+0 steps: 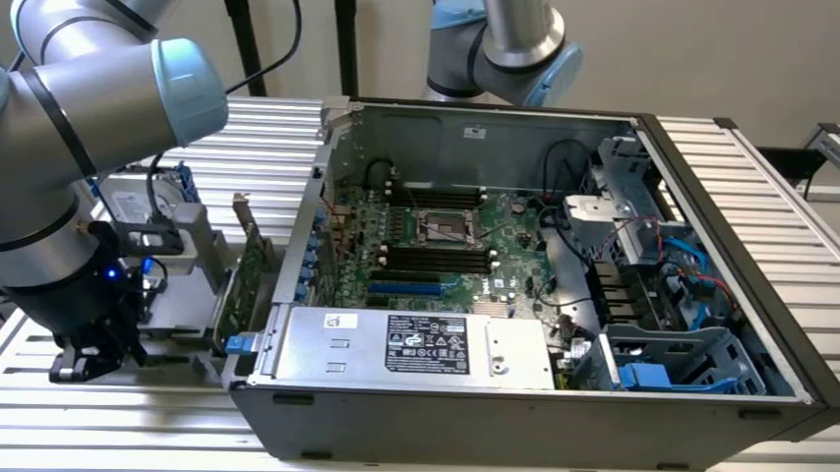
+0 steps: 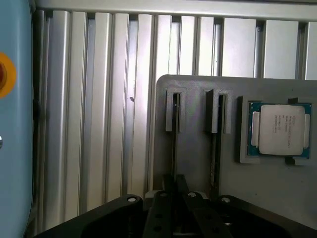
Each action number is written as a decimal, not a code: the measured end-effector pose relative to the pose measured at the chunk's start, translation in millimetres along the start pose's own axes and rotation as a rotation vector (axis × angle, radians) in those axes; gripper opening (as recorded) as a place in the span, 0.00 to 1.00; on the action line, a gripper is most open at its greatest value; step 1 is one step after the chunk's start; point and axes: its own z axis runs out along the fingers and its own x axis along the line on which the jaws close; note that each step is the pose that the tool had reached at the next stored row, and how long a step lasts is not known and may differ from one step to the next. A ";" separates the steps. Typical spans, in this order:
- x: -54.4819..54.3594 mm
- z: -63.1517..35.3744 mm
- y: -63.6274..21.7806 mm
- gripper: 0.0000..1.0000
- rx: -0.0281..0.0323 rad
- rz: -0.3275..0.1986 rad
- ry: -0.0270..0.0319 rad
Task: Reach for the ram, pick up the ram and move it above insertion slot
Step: 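Pick up the ram and move it above insertion slot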
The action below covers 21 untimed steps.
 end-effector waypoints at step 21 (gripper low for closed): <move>0.6 -85.8 -0.4 0.14 -0.0003 0.000 0.0002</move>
